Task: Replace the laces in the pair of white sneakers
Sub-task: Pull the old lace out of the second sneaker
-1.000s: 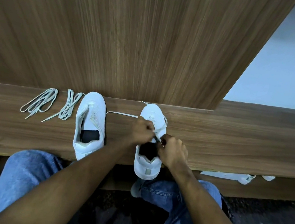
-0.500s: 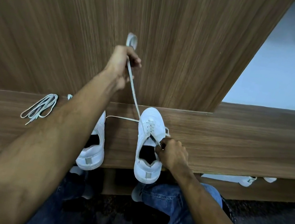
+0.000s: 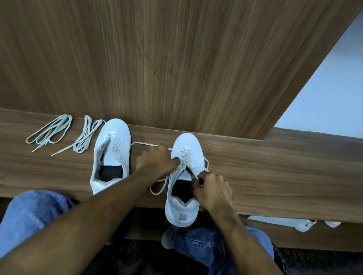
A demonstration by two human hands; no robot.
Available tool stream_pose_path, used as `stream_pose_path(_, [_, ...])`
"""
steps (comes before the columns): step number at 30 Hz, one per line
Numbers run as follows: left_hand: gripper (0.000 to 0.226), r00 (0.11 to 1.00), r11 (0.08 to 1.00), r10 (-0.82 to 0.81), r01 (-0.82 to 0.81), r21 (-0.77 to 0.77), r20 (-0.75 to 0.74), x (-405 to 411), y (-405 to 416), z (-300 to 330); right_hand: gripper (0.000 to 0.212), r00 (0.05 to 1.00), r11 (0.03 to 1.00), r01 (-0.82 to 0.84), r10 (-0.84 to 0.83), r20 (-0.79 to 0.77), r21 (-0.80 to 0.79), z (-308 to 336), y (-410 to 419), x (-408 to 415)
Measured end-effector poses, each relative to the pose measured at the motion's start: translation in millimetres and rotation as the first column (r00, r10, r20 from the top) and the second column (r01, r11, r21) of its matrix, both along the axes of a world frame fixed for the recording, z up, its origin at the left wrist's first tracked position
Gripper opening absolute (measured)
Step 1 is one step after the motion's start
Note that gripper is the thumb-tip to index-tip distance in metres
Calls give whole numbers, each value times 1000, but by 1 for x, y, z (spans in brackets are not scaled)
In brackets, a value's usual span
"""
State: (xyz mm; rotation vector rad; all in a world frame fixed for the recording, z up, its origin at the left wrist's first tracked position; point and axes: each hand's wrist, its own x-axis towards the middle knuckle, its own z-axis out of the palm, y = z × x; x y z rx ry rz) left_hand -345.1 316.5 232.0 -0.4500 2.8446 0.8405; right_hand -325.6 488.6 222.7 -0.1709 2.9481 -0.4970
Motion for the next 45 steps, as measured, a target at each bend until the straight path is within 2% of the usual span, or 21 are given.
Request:
stream_pose_path(3, [26, 969, 985, -170, 173, 4, -178, 7, 20, -1, 32, 1000, 1000, 16, -16, -14, 21, 2, -2, 0])
stream_pose_path(5, [28, 934, 948, -308, 284, -146, -180, 8, 31, -1, 34, 999, 999, 44, -44, -21, 21, 3, -3, 1])
stream_pose_path(7, [26, 928, 938, -310, 263, -227, -206, 7, 31, -4, 35, 997, 997, 80, -80, -19, -13, 3, -2, 1])
stream_pose_path(12, [24, 928, 985, -163, 174, 4, -334, 11, 21, -12, 33, 986, 972, 165, -157, 59, -168, 4, 3, -3])
stream_pose_path(17, [20, 887, 890, -384, 282, -357, -257, 14, 31, -11, 34, 989, 981, 143, -137, 60, -129, 4, 2, -4])
stream_pose_path(20, [19, 883, 854, -418, 302, -424, -214, 8, 35, -5, 36, 990, 984, 133, -128, 52, -116, 5, 2, -3])
stream_pose_path(22, [18, 923, 950, -261, 194, -244, -284, 5, 34, 0, 36, 990, 982, 137, -131, 52, -130, 6, 3, -2])
stream_pose_path(23, [16, 947, 996, -83, 74, -41, -309, 3, 31, -1, 36, 990, 981, 136, -130, 54, -141, 6, 4, -2])
stream_pose_path(24, [15, 957, 979, 117, -66, 193, -265, 1, 26, -2, 36, 990, 980, 135, -128, 56, -146, 6, 5, -2])
stream_pose_path(25, [12, 945, 907, 275, -193, 375, -176, 1, 23, -4, 36, 991, 982, 130, -124, 53, -138, 6, 4, -2])
stream_pose_path(26, [8, 929, 844, 355, -269, 464, -105, 3, 20, -7, 36, 992, 985, 122, -118, 45, -120, 5, 3, -1])
stream_pose_path(28, [16, 944, 853, 311, -225, 472, -111, 6, 18, -9, 35, 994, 990, 112, -110, 30, -86, 5, 1, -1])
stream_pose_path(30, [18, 964, 924, 127, -30, 382, -233, 6, 21, -6, 35, 994, 990, 111, -109, 26, -84, 6, -1, -2])
stream_pose_path(33, [12, 948, 976, -215, 219, -9, -232, 3, 26, 4, 35, 992, 988, 120, -117, 37, -99, 6, 0, -1])
stream_pose_path(36, [21, 894, 852, -425, 343, -395, -141, 3, 32, 8, 33, 991, 988, 130, -127, 44, -89, 4, -1, 0])
stream_pose_path(38, [23, 859, 755, -502, 378, -537, -102, 6, 34, 9, 33, 993, 991, 121, -120, 21, -65, 3, -3, 1])
stream_pose_path(39, [22, 851, 746, -516, 389, -541, -100, 6, 34, 7, 33, 994, 993, 110, -110, 5, -49, 3, -3, 1])
stream_pose_path(40, [18, 862, 798, -487, 374, -473, -141, 6, 34, 5, 34, 995, 994, 103, -104, -10, -36, 4, -4, 2])
stream_pose_path(42, [10, 935, 962, -271, 267, -48, -229, 4, 33, 9, 33, 993, 993, 111, -112, -22, -35, 3, -4, 3])
stream_pose_path(43, [19, 961, 949, -154, 208, 238, -229, 2, 32, 10, 33, 992, 992, 123, -124, -24, -38, 3, -4, 4])
stream_pose_path(45, [30, 987, 746, 11, 97, 659, -158, 1, 31, 16, 34, 990, 990, 137, -138, -29, -38, 4, -4, 5])
